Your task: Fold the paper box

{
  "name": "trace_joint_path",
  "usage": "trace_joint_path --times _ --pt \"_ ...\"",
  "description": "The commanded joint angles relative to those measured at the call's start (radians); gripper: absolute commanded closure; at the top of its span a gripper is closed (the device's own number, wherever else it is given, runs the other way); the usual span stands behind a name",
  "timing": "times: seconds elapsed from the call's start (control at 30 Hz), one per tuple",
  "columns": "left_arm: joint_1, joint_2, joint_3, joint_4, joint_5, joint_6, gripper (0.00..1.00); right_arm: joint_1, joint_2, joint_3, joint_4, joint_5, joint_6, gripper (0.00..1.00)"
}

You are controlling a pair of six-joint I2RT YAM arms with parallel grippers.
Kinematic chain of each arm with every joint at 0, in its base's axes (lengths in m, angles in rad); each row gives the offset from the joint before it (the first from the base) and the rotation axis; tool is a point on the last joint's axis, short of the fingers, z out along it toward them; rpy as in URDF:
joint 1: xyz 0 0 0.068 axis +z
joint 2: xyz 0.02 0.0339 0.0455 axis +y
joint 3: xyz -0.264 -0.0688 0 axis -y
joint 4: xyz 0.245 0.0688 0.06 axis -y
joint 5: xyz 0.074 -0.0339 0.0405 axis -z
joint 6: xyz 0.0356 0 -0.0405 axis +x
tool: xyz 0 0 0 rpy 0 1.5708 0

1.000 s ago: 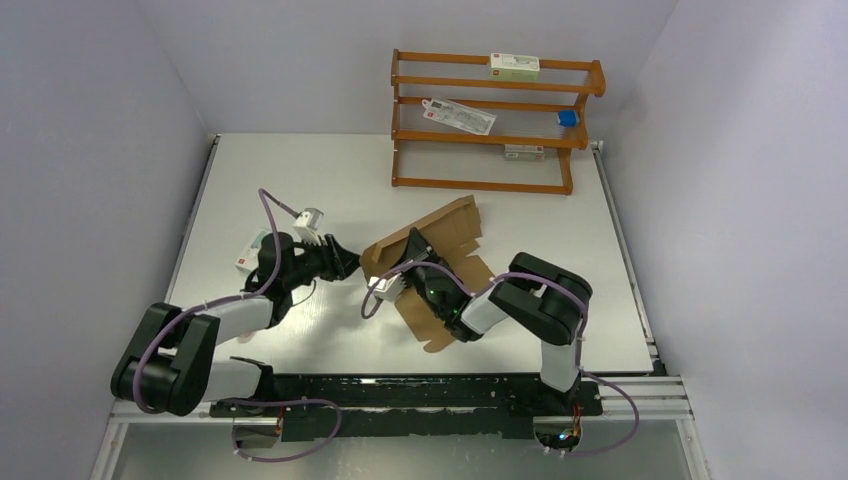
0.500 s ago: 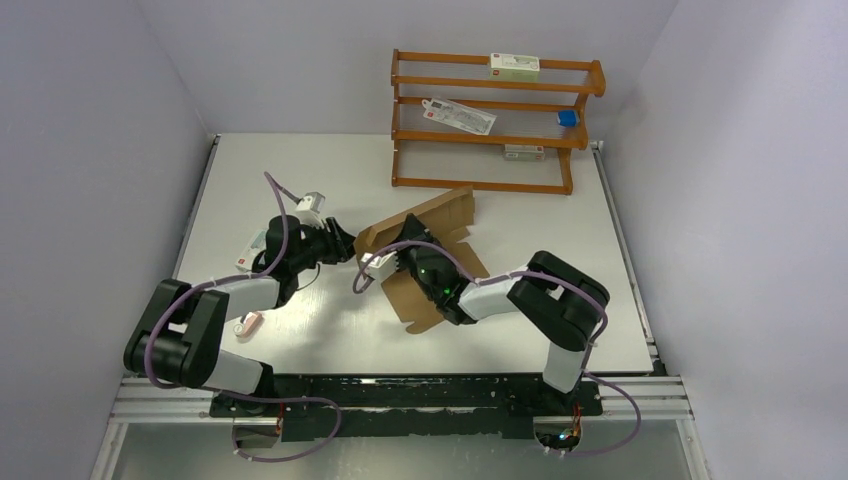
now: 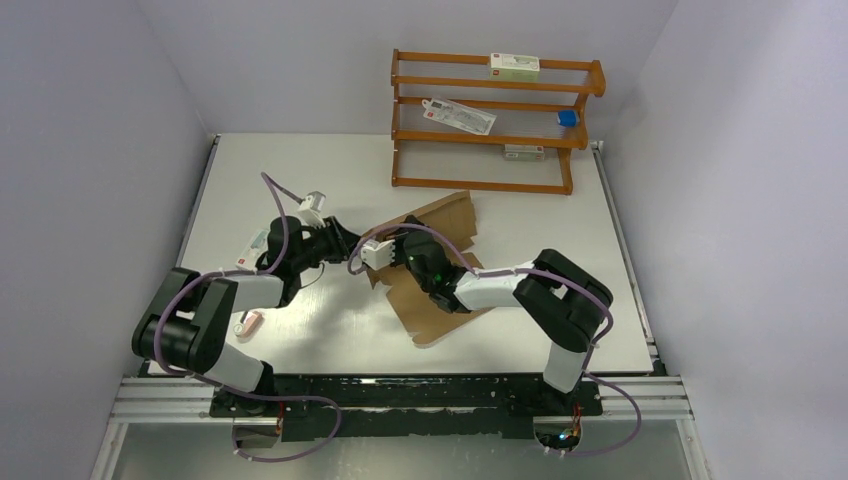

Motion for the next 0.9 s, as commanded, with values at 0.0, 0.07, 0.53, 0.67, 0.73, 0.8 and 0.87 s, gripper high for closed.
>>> trace_joint_path --times 0.0,0.07,0.53,0.67,0.73,0.8,0.87 --pt "-0.014 -0.022 -0.028 0.073 0.028 -0.071 0.62 0.0 0.002 0.013 -0.051 0.013 0.102 1.0" --pt "-0.015 -0.038 -0.022 0.032 0.009 -0.072 0.61 -0.002 0.004 0.011 -0.055 0.013 0.117 1.0" --pt "-0.002 0.086 0.189 -0.259 -0.142 0.065 0.54 -0.012 -0.03 0.199 -0.512 -0.038 0.383 0.94" --pt "0.037 0.175 0.25 -0.261 -0.081 0.081 0.53 -0.037 -0.01 0.318 -0.762 -0.062 0.506 0.89" --pt "0.059 0.214 0.268 -0.253 -0.057 0.083 0.53 -0.051 0.004 0.375 -0.864 -0.074 0.552 0.87" --pt "0.082 0.228 0.274 -0.243 -0.033 0.077 0.52 -0.069 0.015 0.415 -0.929 -0.081 0.582 0.84" --pt "0.096 0.226 0.269 -0.233 -0.025 0.072 0.52 -0.087 0.02 0.449 -0.982 -0.103 0.595 0.81"
